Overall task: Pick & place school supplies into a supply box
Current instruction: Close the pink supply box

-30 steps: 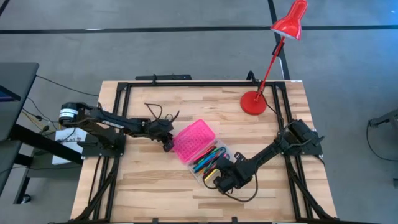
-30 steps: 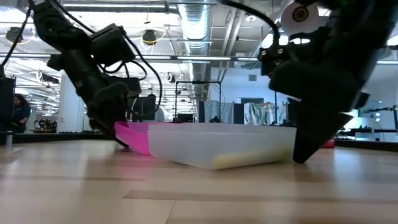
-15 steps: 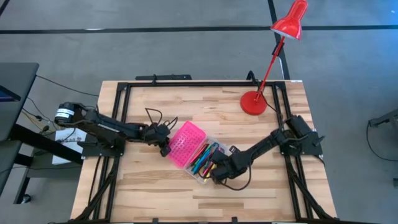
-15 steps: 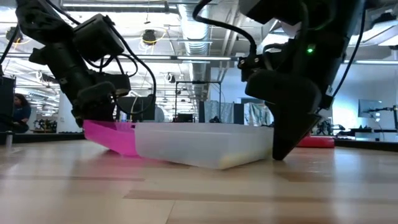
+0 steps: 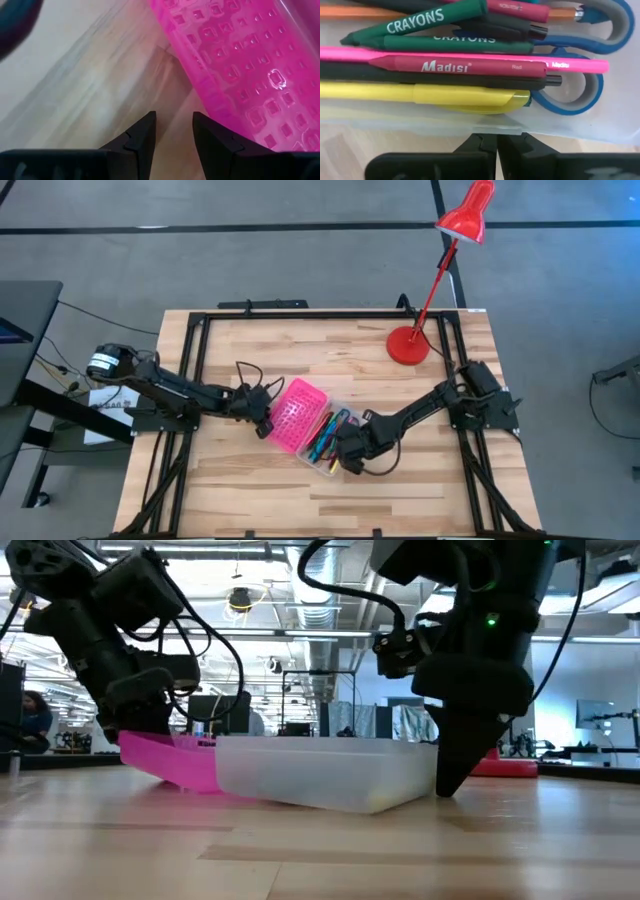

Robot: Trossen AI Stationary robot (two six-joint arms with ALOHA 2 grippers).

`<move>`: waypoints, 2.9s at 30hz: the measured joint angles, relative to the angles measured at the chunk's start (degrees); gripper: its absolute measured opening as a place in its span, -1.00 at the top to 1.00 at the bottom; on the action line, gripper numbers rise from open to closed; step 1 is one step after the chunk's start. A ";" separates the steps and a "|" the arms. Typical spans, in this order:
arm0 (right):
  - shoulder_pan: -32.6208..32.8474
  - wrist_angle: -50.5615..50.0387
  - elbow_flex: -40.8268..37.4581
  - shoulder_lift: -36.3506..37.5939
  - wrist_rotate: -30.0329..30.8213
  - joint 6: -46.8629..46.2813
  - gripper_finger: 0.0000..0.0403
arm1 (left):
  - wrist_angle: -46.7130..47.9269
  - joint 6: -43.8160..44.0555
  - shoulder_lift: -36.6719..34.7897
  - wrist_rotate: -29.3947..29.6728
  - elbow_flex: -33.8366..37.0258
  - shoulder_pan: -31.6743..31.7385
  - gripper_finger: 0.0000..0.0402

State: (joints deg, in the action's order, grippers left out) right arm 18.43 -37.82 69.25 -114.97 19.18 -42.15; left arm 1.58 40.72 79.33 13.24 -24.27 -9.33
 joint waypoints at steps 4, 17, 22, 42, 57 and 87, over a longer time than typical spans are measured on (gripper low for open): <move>-1.42 0.15 -0.13 0.43 -2.19 6.04 1.00 | 0.09 3.37 0.02 2.05 0.00 -2.40 0.38; -6.33 0.15 -0.08 0.67 -7.06 19.39 1.00 | 2.05 15.85 0.04 8.61 0.02 -11.30 0.38; -8.63 0.17 -0.06 0.71 -8.22 22.98 1.00 | 2.82 20.74 0.04 10.34 0.02 -14.33 0.38; -16.86 5.00 -0.22 2.02 -10.15 31.69 1.00 | 5.01 35.84 0.13 14.99 -0.31 -21.54 0.38; -15.52 5.53 -0.11 2.00 -10.76 31.65 1.00 | 9.54 35.78 0.01 17.74 -0.36 -18.86 0.38; -16.10 1.84 0.13 2.88 -11.96 32.55 1.00 | 10.45 35.51 0.00 17.56 -0.24 -18.22 0.38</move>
State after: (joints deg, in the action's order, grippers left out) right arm 2.33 -35.98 69.38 -112.09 7.22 -9.61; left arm 12.03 76.23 79.33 30.81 -24.51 -27.55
